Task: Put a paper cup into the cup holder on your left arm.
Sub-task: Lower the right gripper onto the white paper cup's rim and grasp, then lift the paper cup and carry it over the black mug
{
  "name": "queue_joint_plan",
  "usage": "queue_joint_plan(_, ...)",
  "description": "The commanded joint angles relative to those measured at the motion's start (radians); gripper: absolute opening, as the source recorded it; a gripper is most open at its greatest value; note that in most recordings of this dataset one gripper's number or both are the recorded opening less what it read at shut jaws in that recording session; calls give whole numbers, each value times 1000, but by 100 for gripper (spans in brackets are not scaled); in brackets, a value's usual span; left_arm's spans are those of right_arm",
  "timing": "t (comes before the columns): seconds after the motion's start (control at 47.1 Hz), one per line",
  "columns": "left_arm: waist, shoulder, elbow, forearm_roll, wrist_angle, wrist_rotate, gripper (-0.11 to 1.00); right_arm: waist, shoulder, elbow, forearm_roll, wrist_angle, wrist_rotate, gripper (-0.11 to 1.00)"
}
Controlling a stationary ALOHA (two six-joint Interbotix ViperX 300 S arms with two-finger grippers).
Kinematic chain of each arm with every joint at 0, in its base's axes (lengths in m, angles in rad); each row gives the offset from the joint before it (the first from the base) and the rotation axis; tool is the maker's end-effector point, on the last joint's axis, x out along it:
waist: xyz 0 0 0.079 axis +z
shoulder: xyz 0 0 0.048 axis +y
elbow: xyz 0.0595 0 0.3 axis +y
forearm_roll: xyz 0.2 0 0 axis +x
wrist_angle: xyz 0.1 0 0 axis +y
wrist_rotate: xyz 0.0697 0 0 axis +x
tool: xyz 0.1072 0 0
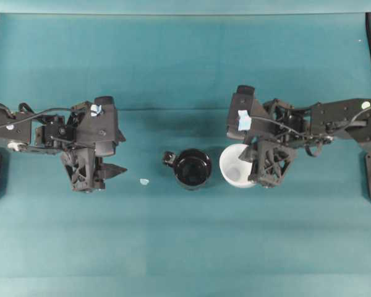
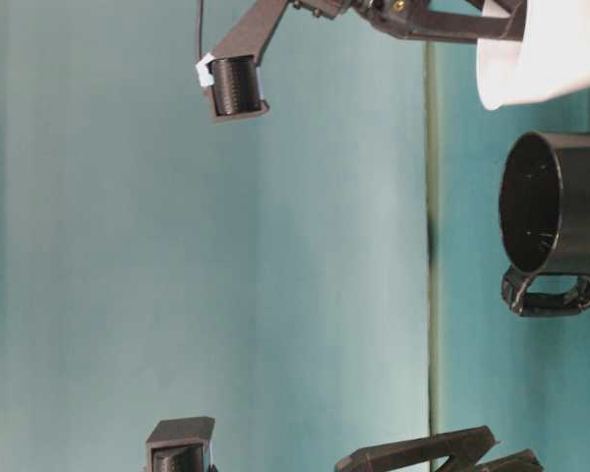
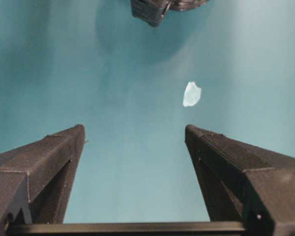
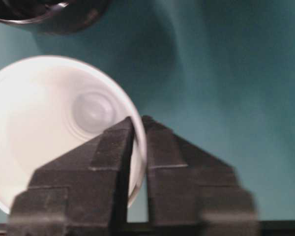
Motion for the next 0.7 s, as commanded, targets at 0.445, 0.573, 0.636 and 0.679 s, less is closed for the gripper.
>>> queue_joint_plan(0.445,0,-9,-8,0,-11,0,88,-3,-55,-77,37,109,94,-6)
queue_joint_plan(0.573,0,-9,-8,0,-11,0,88,0,-98,-124,38,202,155,-6)
queue_joint_plan(0.636,0,-9,-8,0,-11,0,88,2,-117,-160,38,245,175,-6)
queue_joint_plan(0.679,0,-9,-9,0,-11,0,88,2,-126,-181,38,275,189,-6)
